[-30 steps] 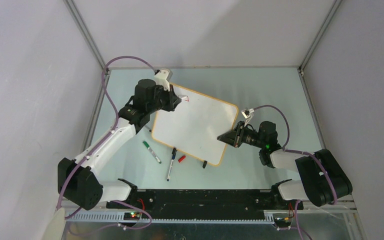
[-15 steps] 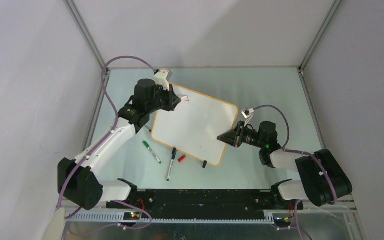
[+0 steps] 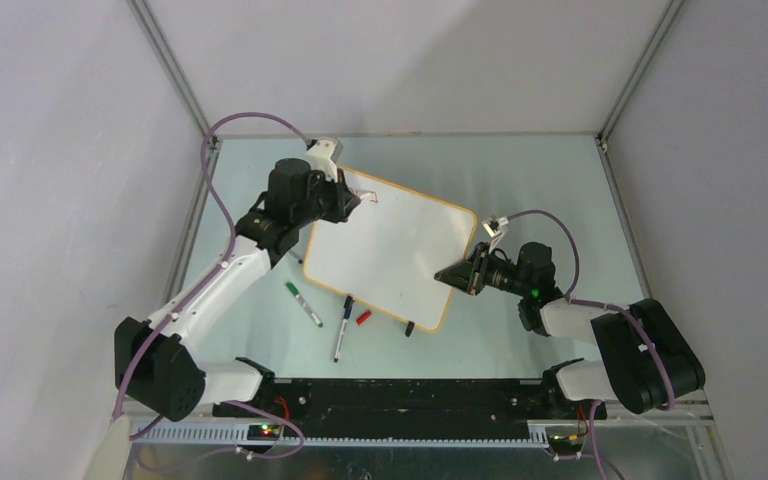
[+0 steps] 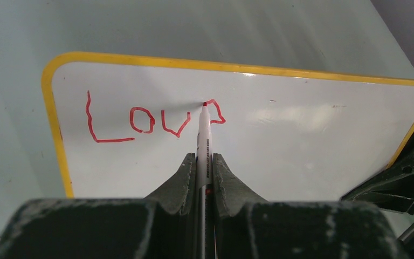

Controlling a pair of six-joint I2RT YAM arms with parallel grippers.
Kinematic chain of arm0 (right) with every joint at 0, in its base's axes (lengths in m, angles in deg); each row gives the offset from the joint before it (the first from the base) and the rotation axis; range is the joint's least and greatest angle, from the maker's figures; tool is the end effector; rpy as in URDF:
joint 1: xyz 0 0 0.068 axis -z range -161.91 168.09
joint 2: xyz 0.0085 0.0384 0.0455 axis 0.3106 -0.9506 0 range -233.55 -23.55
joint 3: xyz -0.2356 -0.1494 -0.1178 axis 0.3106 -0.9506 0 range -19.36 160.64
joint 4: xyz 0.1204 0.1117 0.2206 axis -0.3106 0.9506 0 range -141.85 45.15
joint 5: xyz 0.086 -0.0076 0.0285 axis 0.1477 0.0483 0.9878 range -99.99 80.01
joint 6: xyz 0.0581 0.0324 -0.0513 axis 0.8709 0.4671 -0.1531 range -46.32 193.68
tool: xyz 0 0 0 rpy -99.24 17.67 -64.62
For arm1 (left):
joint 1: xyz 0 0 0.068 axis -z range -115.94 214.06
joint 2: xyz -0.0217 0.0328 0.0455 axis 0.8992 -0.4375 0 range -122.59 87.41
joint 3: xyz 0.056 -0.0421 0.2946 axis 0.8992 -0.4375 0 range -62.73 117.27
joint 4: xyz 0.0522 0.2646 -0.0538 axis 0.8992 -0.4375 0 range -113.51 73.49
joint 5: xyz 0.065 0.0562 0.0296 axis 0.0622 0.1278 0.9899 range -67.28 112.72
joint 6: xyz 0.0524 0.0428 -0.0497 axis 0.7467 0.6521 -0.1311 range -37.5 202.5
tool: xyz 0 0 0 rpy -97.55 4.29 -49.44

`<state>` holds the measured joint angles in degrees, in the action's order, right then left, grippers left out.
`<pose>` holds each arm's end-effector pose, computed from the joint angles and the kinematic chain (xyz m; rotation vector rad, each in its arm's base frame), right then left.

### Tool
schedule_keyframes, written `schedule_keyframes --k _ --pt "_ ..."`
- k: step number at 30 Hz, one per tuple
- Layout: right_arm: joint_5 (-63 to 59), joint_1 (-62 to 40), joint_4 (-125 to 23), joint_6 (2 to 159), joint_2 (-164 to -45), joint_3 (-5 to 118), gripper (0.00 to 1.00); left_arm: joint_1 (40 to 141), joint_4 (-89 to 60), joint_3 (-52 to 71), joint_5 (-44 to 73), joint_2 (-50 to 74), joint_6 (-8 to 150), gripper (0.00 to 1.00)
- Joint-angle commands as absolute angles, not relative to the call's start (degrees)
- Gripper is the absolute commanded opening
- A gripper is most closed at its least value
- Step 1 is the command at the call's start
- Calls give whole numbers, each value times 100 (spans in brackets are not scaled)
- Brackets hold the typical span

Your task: Write a sentence on the whiteboard

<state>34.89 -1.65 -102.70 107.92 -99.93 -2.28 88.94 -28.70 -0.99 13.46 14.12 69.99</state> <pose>0.2267 0.1364 0.1891 -0.4009 1.8305 1.3405 0.2994 -0.1519 0.3438 0.3245 2.0004 -0.5786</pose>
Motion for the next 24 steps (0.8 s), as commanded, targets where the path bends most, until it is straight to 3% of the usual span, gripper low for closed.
schedule_keyframes --k 1,24 --pt "3410 -117 -10192 10270 -9898 -132 0 8882 -2910 -6 1477 1590 7060 0" --pt "3403 -113 -10156 10251 -9886 -128 0 9117 -3502 210 1749 1622 7375 0"
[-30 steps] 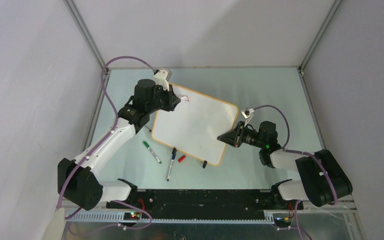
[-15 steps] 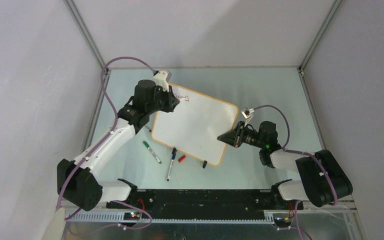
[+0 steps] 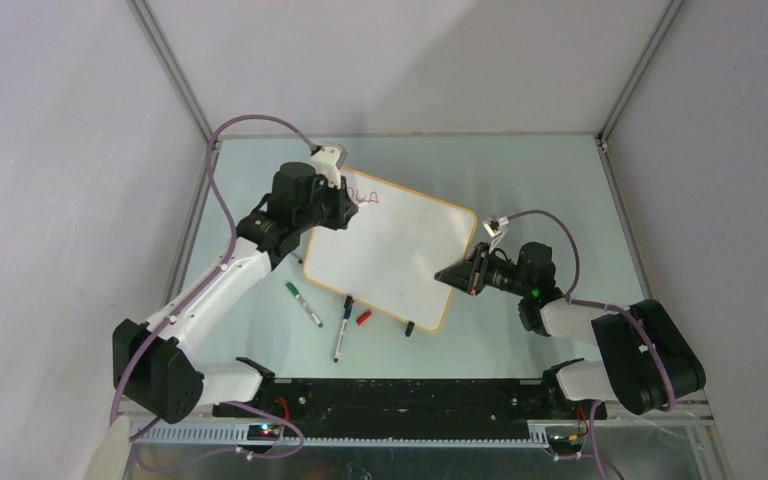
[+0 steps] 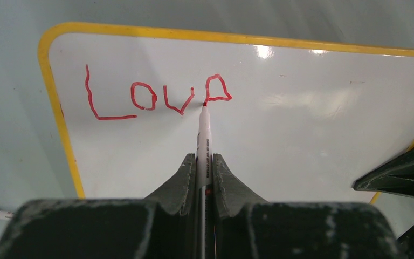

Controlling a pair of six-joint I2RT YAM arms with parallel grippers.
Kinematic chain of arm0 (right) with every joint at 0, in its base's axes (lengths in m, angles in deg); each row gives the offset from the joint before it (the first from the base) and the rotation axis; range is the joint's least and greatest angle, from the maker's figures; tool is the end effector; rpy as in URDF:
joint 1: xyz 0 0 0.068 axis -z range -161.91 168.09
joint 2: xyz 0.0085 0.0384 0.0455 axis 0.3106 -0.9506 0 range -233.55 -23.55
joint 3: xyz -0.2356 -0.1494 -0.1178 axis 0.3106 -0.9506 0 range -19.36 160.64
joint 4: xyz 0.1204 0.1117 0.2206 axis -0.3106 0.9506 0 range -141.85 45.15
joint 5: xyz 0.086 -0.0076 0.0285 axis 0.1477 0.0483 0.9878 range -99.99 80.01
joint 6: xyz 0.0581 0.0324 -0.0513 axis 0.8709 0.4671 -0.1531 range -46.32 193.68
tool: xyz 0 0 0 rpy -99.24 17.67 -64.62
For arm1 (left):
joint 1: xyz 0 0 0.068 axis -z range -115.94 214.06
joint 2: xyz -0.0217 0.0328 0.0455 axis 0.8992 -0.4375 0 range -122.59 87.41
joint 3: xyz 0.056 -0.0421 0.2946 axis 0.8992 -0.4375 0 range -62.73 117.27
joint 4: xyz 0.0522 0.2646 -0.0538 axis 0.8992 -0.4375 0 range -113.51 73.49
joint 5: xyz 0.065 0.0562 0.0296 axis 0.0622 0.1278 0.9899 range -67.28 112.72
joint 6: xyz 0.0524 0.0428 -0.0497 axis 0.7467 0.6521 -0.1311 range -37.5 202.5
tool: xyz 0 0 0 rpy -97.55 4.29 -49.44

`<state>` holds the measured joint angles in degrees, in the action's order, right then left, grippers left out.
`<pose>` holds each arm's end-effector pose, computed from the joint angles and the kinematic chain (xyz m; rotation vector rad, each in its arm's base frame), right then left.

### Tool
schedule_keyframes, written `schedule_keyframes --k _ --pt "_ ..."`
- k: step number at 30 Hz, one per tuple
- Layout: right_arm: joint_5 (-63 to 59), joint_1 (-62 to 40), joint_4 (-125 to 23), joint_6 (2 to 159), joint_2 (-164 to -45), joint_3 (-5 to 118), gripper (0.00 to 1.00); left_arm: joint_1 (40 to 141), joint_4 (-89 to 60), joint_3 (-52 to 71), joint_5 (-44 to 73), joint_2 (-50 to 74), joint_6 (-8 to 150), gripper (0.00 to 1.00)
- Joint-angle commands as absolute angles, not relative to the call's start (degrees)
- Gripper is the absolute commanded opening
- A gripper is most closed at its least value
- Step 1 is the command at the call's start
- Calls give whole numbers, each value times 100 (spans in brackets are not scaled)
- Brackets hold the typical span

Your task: Write a sentence on the whiteboard

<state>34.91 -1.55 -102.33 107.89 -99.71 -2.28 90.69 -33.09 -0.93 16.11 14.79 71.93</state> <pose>0.2265 0.1359 0.1892 -0.3989 1.8329 1.3395 0.2899 -0.1548 0.3375 0.3639 2.0543 -0.5185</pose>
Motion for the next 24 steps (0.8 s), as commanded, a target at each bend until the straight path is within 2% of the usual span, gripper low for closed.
schedule_keyframes --k 1,24 --pt "3404 -108 -10158 10251 -9891 -131 0 9120 -3522 225 1742 1618 7396 0" --pt "3402 -113 -10140 10242 -9870 -132 0 9190 -3747 401 1181 1493 7477 0"
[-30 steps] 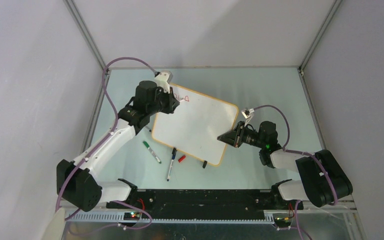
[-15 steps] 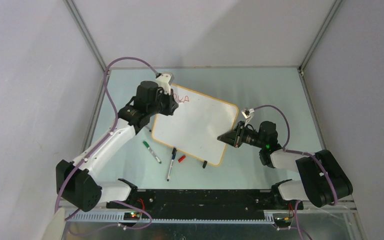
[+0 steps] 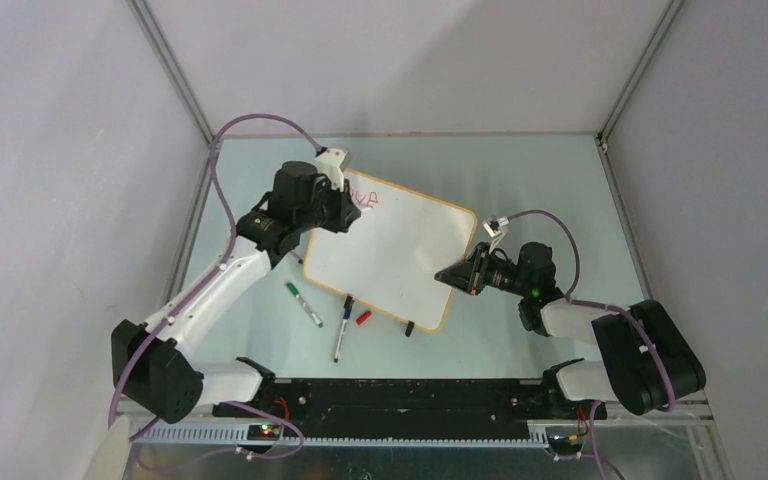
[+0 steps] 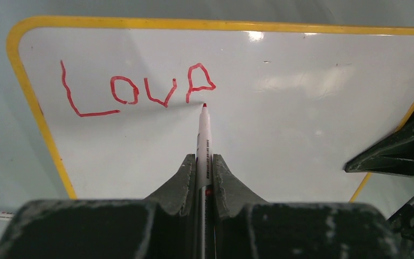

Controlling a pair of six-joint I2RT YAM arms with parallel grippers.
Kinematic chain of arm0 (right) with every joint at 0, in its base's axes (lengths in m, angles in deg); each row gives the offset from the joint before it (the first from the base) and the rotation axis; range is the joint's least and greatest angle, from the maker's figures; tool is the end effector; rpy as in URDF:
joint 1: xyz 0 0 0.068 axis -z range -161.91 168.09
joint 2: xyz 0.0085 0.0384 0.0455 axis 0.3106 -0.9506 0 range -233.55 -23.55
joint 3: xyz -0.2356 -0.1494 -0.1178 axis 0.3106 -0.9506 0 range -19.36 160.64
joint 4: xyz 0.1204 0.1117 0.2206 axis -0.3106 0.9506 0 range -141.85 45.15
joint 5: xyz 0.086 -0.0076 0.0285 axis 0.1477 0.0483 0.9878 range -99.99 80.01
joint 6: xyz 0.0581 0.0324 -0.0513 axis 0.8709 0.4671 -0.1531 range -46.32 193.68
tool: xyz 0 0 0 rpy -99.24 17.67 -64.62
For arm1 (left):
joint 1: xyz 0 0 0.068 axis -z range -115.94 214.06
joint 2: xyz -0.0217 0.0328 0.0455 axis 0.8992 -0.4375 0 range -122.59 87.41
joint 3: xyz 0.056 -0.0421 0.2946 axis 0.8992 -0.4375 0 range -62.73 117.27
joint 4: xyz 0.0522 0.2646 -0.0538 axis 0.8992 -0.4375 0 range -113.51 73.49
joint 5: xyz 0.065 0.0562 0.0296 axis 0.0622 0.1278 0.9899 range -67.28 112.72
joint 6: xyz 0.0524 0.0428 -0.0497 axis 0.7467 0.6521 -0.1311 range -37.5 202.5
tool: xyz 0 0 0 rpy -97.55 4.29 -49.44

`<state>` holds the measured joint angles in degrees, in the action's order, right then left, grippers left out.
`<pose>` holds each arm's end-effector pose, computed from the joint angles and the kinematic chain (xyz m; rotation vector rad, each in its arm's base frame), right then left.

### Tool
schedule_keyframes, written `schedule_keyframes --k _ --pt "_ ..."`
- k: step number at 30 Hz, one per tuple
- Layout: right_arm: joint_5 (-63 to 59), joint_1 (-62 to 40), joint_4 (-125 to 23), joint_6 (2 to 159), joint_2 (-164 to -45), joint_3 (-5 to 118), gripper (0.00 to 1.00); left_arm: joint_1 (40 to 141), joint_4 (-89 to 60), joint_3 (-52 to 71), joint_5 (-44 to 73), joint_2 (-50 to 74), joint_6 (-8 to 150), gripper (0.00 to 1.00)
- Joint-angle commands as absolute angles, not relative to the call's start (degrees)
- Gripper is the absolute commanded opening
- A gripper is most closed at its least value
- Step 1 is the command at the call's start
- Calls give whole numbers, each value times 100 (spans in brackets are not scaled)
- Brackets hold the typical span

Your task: Write a sentence on the whiteboard

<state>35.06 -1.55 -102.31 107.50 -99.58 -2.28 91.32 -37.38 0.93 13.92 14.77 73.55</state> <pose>0.2262 0.1359 0.1898 -0.4078 1.8280 1.3368 0.2836 -0.1587 0.3408 0.4326 2.0871 -0.5389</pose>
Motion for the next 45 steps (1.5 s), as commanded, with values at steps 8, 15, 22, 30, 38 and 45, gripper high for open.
schedule_keyframes --k 8,15,22,30,38,45 --pt "3403 -109 -10140 10237 -9871 -134 0 9210 -3768 418 1301 1519 7483 0" --pt "3404 -112 -10144 10242 -9874 -135 0 9210 -3756 350 1719 1672 7496 0" --pt "3402 -113 -10143 10242 -9873 -127 0 9209 -3756 351 1984 1640 7490 0" --pt "3404 -115 -10132 10236 -9863 -128 0 9209 -3711 338 1929 1609 7502 0" --pt "3403 -104 -10133 10238 -9865 -128 0 9209 -3708 354 1790 1571 7498 0" --pt "3404 -110 -10140 10237 -9856 -135 0 9206 -3746 385 1740 1515 7494 0"
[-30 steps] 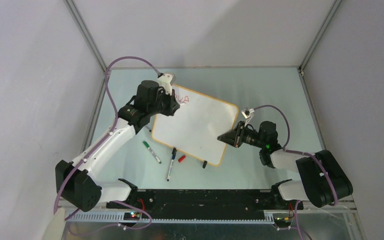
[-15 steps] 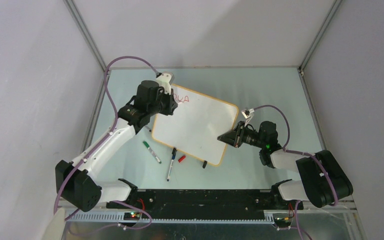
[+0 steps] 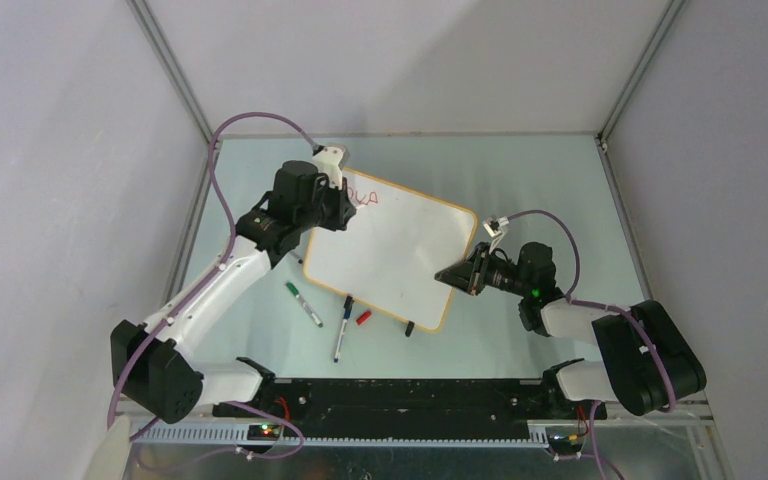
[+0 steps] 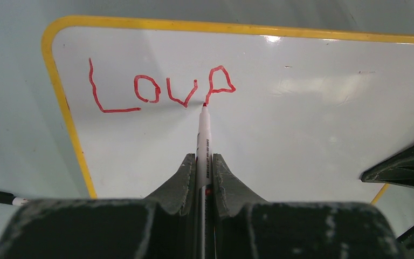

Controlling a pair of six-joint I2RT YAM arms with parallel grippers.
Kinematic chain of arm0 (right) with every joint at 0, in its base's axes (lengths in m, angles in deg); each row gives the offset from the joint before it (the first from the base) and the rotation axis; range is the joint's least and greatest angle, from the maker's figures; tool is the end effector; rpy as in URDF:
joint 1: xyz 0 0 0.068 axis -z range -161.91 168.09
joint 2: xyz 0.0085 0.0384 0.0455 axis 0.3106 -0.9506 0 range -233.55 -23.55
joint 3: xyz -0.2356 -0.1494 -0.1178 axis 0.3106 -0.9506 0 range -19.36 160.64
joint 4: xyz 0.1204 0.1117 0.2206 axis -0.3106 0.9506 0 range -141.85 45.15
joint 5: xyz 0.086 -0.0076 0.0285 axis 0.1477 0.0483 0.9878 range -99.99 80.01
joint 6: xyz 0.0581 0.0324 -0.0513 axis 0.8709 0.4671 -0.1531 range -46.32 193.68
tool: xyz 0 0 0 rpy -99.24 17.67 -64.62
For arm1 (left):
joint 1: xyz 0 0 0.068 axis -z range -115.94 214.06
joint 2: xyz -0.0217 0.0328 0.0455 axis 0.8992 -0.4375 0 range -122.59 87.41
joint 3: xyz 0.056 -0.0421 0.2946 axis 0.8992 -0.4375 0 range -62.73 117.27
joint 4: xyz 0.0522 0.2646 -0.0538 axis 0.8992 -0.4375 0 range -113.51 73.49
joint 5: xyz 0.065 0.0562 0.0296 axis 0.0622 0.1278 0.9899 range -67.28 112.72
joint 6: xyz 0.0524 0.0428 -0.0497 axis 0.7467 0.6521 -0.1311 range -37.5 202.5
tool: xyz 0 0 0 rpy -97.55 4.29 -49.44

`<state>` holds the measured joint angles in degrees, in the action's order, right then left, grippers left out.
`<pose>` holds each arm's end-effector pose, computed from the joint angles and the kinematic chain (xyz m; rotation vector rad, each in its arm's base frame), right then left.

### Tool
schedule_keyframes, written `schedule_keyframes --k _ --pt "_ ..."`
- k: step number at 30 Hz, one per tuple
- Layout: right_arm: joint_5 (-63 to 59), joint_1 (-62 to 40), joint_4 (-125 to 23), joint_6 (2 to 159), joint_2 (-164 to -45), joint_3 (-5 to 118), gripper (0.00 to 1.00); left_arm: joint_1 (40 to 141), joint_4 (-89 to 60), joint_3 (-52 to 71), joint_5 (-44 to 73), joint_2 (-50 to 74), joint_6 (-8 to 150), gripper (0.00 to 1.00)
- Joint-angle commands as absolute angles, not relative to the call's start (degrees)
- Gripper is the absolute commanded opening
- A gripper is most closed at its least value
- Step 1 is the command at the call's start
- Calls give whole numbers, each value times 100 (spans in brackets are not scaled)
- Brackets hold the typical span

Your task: Write a sentence on the whiteboard

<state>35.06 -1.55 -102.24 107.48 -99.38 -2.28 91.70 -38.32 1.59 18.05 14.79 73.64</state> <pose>0.2259 0.1358 0.1904 -0.4090 1.8255 1.3363 0.2849 -0.1559 0.3430 0.3968 2.0920 -0.4665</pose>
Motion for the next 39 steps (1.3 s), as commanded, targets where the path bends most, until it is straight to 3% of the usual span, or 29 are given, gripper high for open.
schedule_keyframes --k 1,39 --pt "3404 -113 -10133 10240 -9854 -130 0 9209 -3757 387 1739 1507 7494 0" --pt "3430 -115 -10154 10250 -9867 -132 0 9209 -3908 531 1390 1271 7384 0"
